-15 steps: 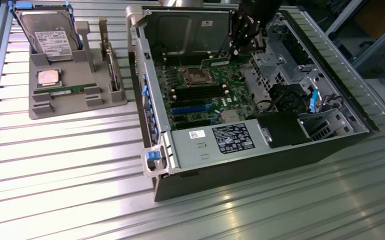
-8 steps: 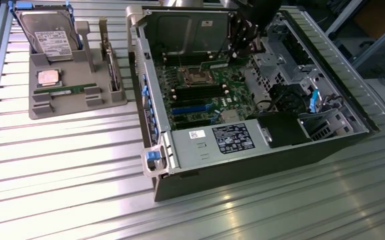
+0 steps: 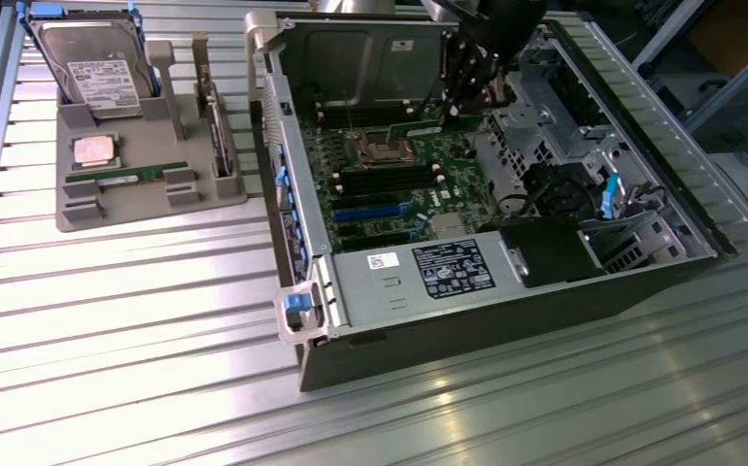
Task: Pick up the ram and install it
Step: 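Insert the ram into the slot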
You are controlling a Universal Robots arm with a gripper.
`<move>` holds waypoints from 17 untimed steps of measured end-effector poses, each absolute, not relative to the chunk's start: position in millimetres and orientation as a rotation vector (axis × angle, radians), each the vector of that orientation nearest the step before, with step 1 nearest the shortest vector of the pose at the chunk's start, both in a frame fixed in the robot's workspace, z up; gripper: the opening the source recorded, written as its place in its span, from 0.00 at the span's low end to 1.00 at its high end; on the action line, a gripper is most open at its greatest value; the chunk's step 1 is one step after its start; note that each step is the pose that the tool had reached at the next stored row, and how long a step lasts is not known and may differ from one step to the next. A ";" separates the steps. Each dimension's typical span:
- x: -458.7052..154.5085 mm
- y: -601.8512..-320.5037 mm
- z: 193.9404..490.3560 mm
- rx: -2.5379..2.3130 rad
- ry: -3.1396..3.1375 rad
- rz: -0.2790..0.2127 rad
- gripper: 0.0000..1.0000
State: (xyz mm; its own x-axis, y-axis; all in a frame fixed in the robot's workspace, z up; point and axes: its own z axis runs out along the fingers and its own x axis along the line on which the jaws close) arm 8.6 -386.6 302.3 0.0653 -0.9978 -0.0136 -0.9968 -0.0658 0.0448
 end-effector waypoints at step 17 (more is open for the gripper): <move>8.6 -386.6 290.3 2.275 -2.131 -0.063 0.12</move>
State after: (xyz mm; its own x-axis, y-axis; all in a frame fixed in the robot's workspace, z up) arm 8.6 -386.6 290.3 0.0652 -0.9978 -0.0133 -0.9968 -0.0658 0.0448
